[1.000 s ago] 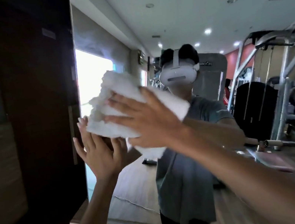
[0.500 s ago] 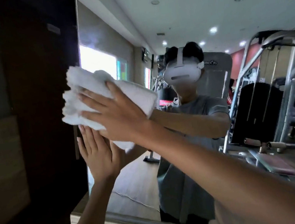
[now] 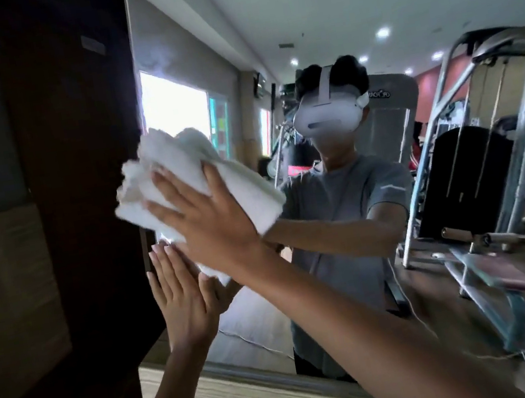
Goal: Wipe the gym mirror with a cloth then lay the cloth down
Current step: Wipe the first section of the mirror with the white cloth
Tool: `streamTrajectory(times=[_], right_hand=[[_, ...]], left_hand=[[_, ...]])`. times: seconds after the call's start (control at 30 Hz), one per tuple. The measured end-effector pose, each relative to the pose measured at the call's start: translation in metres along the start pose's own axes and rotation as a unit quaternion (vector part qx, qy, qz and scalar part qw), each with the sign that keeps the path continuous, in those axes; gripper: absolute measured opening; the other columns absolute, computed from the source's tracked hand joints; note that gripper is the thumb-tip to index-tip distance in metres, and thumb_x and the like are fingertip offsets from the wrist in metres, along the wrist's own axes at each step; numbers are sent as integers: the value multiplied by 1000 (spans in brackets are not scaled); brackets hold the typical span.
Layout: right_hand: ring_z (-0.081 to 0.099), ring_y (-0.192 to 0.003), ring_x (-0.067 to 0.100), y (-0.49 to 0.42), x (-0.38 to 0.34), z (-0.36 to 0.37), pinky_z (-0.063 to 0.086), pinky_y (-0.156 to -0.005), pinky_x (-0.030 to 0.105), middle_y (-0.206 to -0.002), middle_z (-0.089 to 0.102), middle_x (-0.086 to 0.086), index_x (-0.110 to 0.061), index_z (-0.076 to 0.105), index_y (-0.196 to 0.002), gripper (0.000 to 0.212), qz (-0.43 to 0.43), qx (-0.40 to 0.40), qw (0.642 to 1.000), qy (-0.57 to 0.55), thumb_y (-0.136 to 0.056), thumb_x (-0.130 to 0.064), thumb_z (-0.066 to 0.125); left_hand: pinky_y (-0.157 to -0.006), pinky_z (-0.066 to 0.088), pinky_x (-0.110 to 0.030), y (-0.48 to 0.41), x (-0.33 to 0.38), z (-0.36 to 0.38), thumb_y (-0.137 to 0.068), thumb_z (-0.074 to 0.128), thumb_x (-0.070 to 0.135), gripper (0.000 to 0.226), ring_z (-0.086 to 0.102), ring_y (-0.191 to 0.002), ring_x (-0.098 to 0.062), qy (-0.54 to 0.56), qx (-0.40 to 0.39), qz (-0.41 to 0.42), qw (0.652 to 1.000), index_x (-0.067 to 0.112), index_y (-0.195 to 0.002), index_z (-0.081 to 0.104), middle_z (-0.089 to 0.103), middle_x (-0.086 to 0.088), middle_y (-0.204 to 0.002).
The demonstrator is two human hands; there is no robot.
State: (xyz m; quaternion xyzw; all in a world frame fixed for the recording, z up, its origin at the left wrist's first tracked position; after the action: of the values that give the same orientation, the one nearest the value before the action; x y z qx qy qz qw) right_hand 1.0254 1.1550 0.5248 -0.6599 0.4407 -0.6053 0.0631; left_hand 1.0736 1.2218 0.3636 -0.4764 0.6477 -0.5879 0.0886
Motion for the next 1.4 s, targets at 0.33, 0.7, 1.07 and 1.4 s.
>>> streamTrajectory(times=[0.33, 0.7, 1.07, 1.4], right_hand=[[14, -152, 28, 29, 63, -17, 10, -112, 59, -166, 15, 10, -30, 24, -157, 77, 132, 14, 991, -10, -89, -54, 50], [20, -151, 21, 108, 17, -3, 10, -116, 57, -164, 24, 5, -32, 36, -153, 62, -20, -71, 997, -24, -93, -50, 28], [21, -151, 24, 135, 82, -14, 22, -111, 59, -162, 28, 6, -29, 37, -153, 62, 144, 35, 988, -41, -95, -50, 43], [25, -149, 25, 217, 177, -29, 25, -104, 57, -161, 30, 8, -32, 40, -150, 71, 312, 43, 949, 17, -81, -48, 54]], left_hand=[[-124, -11, -39, 23, -5, -3, -108, 9, 49, 67, -10, -155, -23, -20, -45, 2, 999, 6, -157, -8, -17, -5, -165], [-124, -3, -46, 27, 21, -6, -103, 19, 39, 69, -9, -154, -14, 35, -4, -83, 996, -4, -157, 11, 3, -15, -166], [-124, 6, -52, 34, 139, 8, -98, 32, 22, 62, 5, -155, -30, 64, 12, 90, 994, -5, -153, 26, 20, -28, -161], [-122, -1, -44, 36, 187, 15, -98, 35, 20, 61, 9, -153, -34, 120, 11, 102, 987, -1, -154, 28, 19, -27, -162]])
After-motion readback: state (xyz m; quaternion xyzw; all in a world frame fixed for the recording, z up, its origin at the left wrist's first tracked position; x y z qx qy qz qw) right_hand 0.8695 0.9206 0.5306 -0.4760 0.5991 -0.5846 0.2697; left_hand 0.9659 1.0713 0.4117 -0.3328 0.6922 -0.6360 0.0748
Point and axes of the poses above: each hand's wrist, its own y-axis away from the middle knuckle, its own z-axis out of the palm, x = y × z, the point moved 1 cm from there along -y, towards the middle knuckle
